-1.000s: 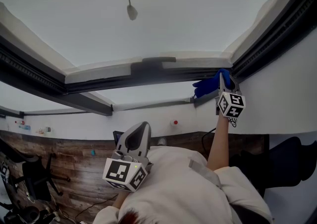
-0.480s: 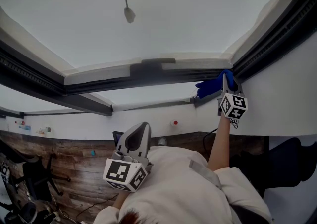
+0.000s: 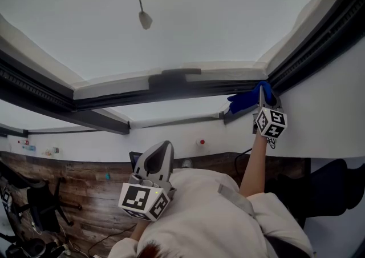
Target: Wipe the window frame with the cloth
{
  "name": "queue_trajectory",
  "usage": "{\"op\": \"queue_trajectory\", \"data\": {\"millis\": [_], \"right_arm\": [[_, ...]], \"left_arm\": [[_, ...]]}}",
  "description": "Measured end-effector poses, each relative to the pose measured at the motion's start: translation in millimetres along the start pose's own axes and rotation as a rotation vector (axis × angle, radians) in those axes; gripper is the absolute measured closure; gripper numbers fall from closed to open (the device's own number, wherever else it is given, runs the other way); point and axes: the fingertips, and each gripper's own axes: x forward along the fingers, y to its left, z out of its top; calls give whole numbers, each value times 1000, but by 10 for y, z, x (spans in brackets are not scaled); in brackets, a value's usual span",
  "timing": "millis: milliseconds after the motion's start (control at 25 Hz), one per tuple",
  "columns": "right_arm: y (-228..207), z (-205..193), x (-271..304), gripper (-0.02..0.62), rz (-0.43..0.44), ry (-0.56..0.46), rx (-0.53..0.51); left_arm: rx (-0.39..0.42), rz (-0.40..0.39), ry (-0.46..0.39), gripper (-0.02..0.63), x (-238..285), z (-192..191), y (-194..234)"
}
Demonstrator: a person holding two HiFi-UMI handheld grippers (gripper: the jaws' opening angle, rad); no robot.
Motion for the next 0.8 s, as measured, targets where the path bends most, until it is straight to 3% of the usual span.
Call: {"op": "queue_trajectory", "data": {"millis": [560, 800], "right_arm": [[17, -6, -80, 545, -53, 24, -16], [474, -42, -340, 545, 77, 20, -12]], "left_arm": [[8, -8, -7, 600, -23, 31, 16], [25, -63, 9, 600, -4, 16, -49]]}}
